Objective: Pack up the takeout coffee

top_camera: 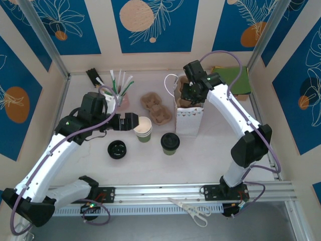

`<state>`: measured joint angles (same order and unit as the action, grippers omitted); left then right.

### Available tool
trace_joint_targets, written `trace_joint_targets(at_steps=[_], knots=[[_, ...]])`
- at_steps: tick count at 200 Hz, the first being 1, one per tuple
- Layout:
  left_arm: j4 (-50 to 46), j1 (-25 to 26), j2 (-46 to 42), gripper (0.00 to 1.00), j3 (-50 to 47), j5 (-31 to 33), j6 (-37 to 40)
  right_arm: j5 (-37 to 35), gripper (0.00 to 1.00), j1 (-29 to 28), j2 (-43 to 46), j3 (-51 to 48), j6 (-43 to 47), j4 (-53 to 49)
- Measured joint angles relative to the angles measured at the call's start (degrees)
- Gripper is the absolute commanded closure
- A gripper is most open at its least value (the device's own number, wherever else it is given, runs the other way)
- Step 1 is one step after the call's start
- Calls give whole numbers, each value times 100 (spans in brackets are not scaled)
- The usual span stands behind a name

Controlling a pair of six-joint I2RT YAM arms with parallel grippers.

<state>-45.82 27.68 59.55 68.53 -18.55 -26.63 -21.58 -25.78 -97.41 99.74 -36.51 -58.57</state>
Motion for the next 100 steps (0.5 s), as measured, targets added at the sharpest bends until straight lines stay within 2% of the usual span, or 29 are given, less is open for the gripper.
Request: trace_joint_targets(at_steps=[100], knots=[[46, 0, -127, 0, -249, 83, 0, 120, 65, 52, -586, 339, 24, -531]])
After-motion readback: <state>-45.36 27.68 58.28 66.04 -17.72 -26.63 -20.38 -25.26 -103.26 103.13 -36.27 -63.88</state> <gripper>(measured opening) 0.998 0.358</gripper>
